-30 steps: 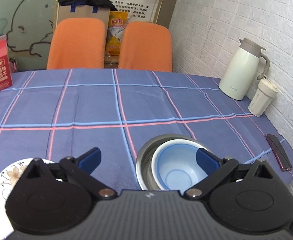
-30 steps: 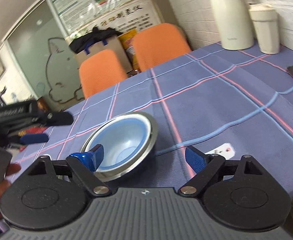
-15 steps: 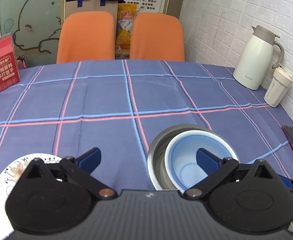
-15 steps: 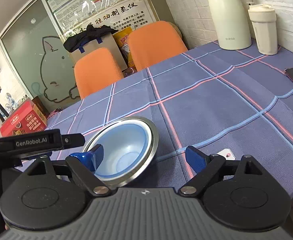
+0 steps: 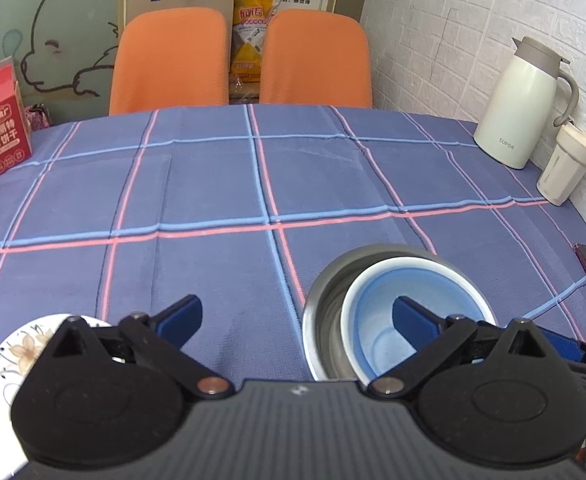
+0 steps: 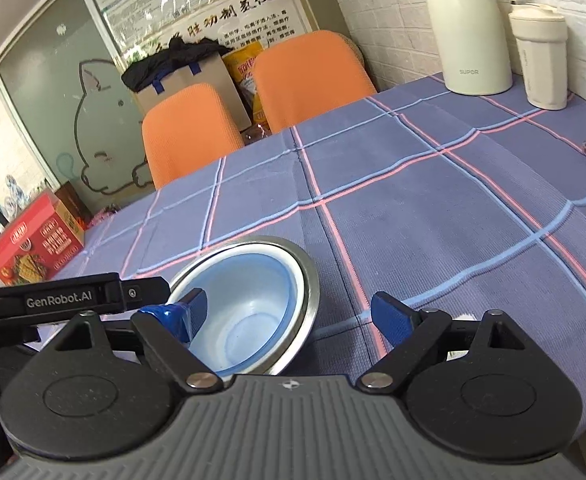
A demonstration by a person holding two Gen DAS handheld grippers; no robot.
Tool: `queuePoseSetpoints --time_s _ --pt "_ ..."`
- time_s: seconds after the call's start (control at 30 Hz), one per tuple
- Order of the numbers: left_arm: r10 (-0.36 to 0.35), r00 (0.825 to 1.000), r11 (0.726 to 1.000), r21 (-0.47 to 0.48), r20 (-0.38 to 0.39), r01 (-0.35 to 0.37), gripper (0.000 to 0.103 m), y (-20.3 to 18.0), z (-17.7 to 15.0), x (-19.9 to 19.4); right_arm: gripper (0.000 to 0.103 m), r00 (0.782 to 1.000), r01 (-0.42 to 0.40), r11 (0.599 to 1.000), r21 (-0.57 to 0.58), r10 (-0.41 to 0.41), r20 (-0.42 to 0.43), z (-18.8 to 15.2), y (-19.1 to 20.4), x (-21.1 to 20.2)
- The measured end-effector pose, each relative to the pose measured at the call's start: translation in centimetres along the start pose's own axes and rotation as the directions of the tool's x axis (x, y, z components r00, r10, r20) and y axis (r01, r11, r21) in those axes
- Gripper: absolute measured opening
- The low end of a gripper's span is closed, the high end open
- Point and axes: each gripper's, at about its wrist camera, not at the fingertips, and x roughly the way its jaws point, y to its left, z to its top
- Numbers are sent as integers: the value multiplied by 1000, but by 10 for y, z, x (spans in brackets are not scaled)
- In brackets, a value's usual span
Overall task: Organize plates and bowls
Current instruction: 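Grasp the steel bowl rim with the left gripper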
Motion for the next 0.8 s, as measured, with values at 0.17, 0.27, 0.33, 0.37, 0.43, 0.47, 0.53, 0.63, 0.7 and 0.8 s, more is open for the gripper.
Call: queuePoseSetpoints --time_s 0.17,0.27,0.33,0.37,0.43,0.47,0.53,0.63,0.7,0.8 --pt "14 1000 1000 -3 -16 -14 100 3 1 8 76 1000 -2 1000 -6 2 -20 2 0 11" --pt "19 1000 1000 -6 -23 -19 100 5 2 11 76 1000 -5 1000 -8 5 -24 3 -2 13" --pt "16 999 1000 -5 -28 -16 100 5 2 13 76 1000 -5 1000 -7 5 -28 3 -2 15" --pt "15 999 1000 -3 -31 -15 100 5 2 13 76 1000 -4 1000 -6 4 -31 3 -2 15" --pt "14 999 1000 4 -31 -13 100 3 1 14 76 999 -1 1000 -4 1 -35 3 -3 16" --pt "13 999 1000 8 -33 -13 100 2 1 15 76 999 0 1000 -4 0 -37 3 -3 16" --pt "9 999 1000 10 -37 -9 100 1 1 17 76 999 1 1000 -6 -2 -42 2 -4 17" --pt "21 999 1000 8 -50 -20 100 0 2 23 76 998 10 1000 -16 -11 -55 1 -2 22" --pt "26 997 1000 5 -67 -25 100 1 2 29 76 998 16 999 -32 -17 -60 1 1 25" --pt "16 997 1000 2 -78 -15 100 2 3 35 76 997 28 997 -69 -32 -69 1 3 29"
